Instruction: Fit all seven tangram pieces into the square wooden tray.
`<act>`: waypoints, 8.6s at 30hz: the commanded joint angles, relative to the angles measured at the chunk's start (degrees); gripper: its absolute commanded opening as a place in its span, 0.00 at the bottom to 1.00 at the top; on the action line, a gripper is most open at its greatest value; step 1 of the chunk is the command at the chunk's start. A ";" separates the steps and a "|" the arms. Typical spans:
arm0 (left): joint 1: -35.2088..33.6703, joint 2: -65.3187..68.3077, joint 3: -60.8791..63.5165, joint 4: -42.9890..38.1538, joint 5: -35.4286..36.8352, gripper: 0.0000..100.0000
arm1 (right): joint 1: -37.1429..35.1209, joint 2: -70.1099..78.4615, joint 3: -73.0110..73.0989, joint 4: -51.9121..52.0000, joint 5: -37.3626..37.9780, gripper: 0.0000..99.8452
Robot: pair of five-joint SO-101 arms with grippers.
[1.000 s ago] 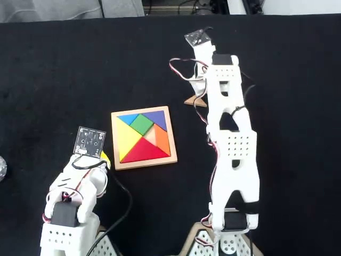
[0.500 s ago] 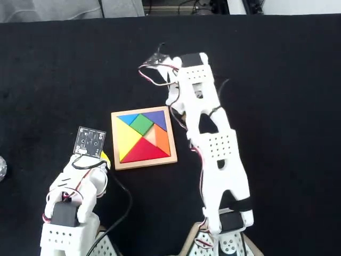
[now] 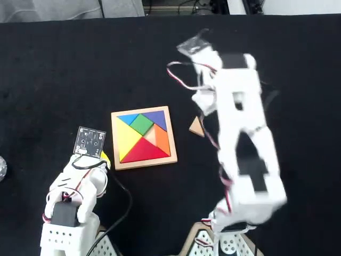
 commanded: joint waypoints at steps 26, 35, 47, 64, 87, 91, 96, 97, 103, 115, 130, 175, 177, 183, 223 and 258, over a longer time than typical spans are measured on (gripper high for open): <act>0.66 -0.35 -0.48 -0.88 0.00 0.03 | -8.00 11.65 12.26 -21.98 -16.26 0.28; 0.66 -0.35 -0.48 -0.88 0.00 0.03 | -8.26 12.09 13.05 -22.51 -16.26 0.14; 0.66 -0.35 -0.48 -0.79 0.00 0.03 | -8.35 14.81 13.41 -20.92 -16.26 0.21; 0.66 -0.35 -0.48 -0.88 0.00 0.03 | -9.58 14.90 13.93 -17.58 -15.74 0.25; 0.66 -0.35 -0.48 -0.88 0.00 0.03 | -6.68 13.14 13.67 -16.26 -16.09 0.13; 0.66 -0.35 -0.48 -0.88 0.00 0.03 | -6.42 4.09 13.76 -11.78 -16.79 0.13; 0.66 -0.35 -0.48 -0.97 0.00 0.03 | -14.77 -9.36 16.57 -11.08 -25.49 0.13; 0.66 -0.35 -0.48 -0.97 0.00 0.03 | -17.23 -10.95 17.10 -11.43 -27.60 0.13; 0.57 -0.35 -0.48 -0.97 0.00 0.03 | -26.29 -8.31 16.22 -12.75 -37.27 0.13; 0.66 -0.35 -0.48 -0.97 0.00 0.03 | -27.43 11.30 1.01 -12.66 -60.31 0.13; 0.66 -0.35 -0.48 -0.88 0.00 0.03 | -31.21 17.98 -2.95 -10.55 -59.16 0.13; -7.16 0.09 -44.79 -1.05 -4.40 0.03 | 5.36 -49.27 -9.27 5.98 -19.34 0.01; -8.04 0.09 -50.24 2.20 -6.15 0.03 | 5.36 -55.87 -8.92 5.98 -19.34 0.01; -14.55 0.09 -63.34 8.70 -7.91 0.03 | 5.71 -72.48 -8.84 6.15 -19.08 0.01; -11.38 3.25 -24.40 9.76 1.32 0.03 | 5.54 -113.98 48.48 -15.03 -19.43 0.02; -14.81 -0.09 3.30 11.78 1.76 0.03 | 10.37 -113.71 98.24 -8.00 -18.20 0.01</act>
